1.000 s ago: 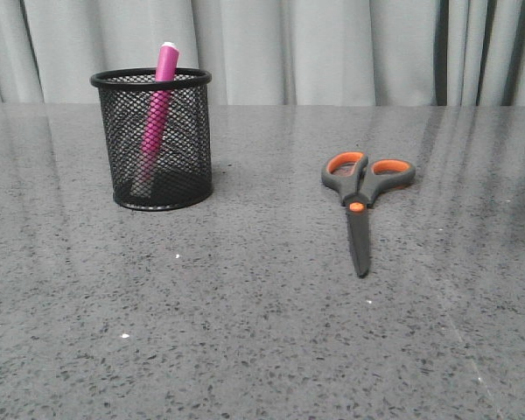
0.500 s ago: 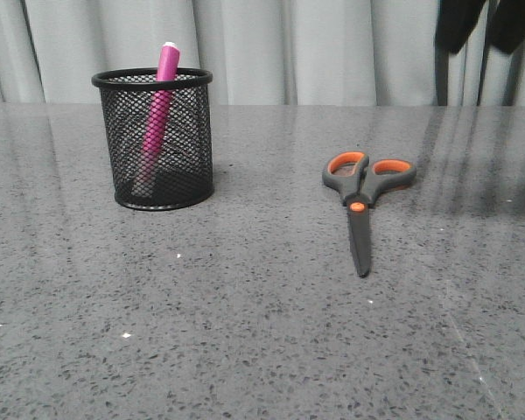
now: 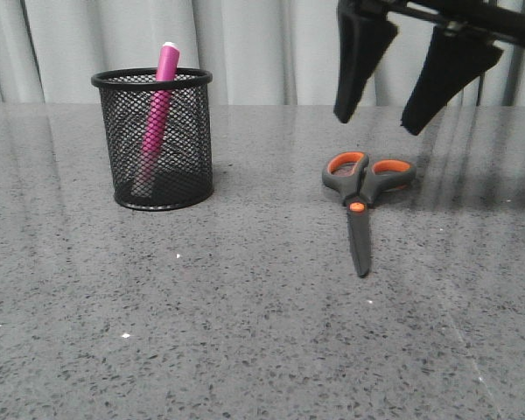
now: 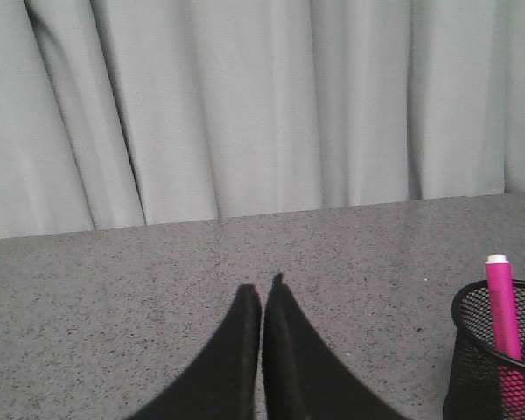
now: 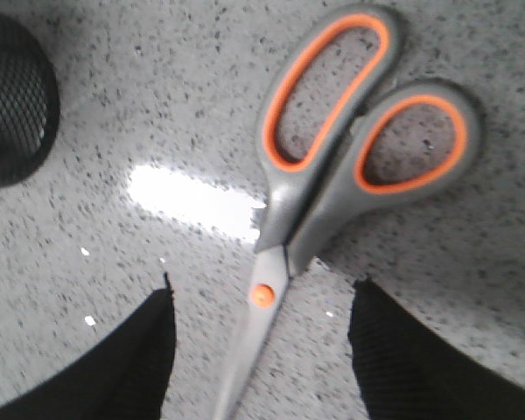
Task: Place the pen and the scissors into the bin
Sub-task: 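Lower the right gripper over the scissors' orange handles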
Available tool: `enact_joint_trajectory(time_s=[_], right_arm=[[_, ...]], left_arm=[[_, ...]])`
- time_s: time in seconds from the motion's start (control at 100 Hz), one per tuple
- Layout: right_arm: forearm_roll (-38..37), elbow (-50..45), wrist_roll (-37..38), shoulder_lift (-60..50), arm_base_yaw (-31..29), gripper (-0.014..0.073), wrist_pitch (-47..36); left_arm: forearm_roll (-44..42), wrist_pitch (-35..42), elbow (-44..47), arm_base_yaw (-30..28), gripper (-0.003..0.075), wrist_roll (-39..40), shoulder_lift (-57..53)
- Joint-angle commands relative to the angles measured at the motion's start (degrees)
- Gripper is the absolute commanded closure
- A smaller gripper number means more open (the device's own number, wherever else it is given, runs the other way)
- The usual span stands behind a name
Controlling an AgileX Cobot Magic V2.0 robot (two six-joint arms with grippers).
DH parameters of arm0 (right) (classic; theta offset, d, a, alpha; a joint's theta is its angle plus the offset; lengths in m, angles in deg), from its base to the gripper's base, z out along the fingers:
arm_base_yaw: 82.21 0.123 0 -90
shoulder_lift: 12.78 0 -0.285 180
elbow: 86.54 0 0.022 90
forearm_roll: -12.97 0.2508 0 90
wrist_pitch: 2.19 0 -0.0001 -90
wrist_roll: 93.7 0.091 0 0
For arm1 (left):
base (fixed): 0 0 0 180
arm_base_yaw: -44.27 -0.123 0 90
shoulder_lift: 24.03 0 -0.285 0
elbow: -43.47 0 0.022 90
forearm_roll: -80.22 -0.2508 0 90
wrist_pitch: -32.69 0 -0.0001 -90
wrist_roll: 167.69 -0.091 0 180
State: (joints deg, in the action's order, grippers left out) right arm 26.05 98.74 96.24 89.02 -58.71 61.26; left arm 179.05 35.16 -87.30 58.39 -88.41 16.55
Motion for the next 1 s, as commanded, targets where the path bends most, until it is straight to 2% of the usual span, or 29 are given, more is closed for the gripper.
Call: enact_joint_trajectory(time_s=[0.0,0.18,0.28,0.7,0.99], right_arm=[[-1.3,1.9,4.0,-0.8,1.8,0.0197,-3.2],[-14.3,1.9,14.8,1.1,7.0,0.0197,-4.1],[-18.7,1.9,18.5,1.1,8.7,0.0197,-3.2],[-19.8,1.9,24.4,2.9,9.0,0.0197,-2.6],[-19.8,1.8,25.0,4.7,9.0,0.0201,-3.4]], left_arm=[[0.2,-1.3,-1.6,0.1,0.0742,0.4,0.0],[0.2,-1.3,-1.6,0.1,0.0742,0.4,0.0],[0.2,-1.3,-1.6,0.1,0.0741,0.4,0.0],[0.2,-1.3,-1.6,0.1,0.0742,0.4,0.0],[0.2,-1.3,-1.6,0.1,0.0741,0.4,0.0]])
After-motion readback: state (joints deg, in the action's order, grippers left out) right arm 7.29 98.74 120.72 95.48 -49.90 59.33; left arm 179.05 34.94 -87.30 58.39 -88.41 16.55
